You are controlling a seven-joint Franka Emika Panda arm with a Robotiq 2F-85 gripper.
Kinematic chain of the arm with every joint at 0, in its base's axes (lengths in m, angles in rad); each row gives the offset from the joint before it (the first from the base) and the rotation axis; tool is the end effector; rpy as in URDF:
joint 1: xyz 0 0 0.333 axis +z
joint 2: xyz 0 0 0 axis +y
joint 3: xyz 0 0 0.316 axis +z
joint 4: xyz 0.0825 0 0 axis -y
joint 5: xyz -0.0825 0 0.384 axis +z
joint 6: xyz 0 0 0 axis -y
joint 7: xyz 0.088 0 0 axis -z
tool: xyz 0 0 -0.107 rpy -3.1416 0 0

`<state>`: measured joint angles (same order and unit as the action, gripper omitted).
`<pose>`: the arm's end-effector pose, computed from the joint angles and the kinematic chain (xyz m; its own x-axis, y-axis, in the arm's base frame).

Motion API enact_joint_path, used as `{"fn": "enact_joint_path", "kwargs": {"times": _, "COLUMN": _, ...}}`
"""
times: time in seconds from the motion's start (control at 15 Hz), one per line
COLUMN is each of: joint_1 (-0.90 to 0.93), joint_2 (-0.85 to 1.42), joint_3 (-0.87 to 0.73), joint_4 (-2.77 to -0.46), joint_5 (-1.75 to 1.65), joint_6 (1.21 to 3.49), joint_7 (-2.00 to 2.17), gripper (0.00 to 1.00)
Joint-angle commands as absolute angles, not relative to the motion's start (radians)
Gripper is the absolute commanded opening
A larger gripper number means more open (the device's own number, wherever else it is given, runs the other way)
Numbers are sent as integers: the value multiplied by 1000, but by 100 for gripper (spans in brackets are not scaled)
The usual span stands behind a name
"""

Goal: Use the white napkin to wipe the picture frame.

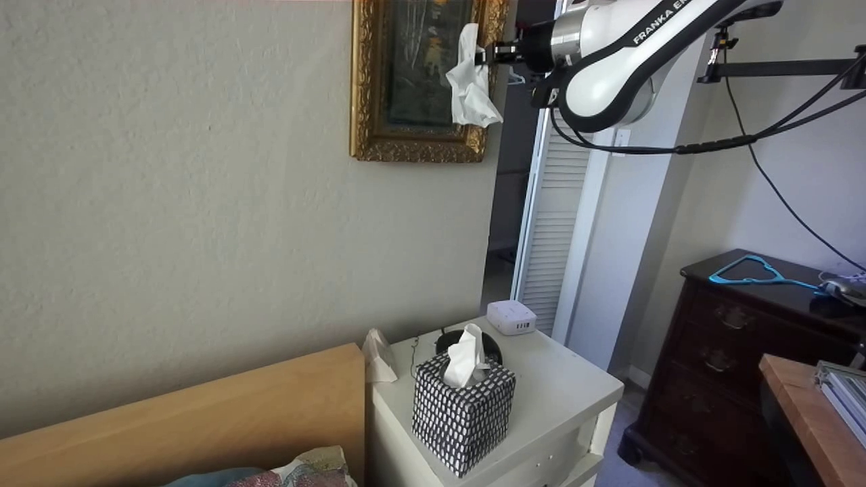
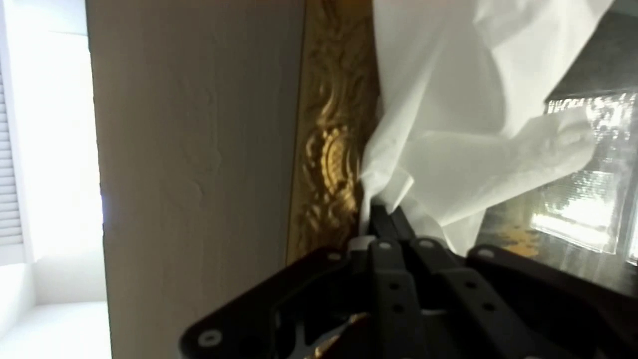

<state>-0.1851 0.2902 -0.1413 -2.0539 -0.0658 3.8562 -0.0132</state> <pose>0.5868 -0.1789 0.4855 0.0839 0.0806 0.9932 -0.2690 -0.9579 0.1005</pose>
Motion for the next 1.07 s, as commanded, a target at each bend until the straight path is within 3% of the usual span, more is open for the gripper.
{"fn": "enact_joint_path", "kwargs": {"times": 0.0, "joint_1": -176, "joint_2": 260, "joint_3": -151, "joint_4": -2025, "joint_5": -60, "joint_6": 3872, "joint_7": -56, "gripper": 0}}
{"fn": "enact_joint_path", "kwargs": {"times": 1.0, "joint_1": -150, "joint_2": 199, "joint_3": -153, "joint_4": -1835, "joint_5": -77, "joint_6": 3928, "joint_7": -199, "gripper": 0}}
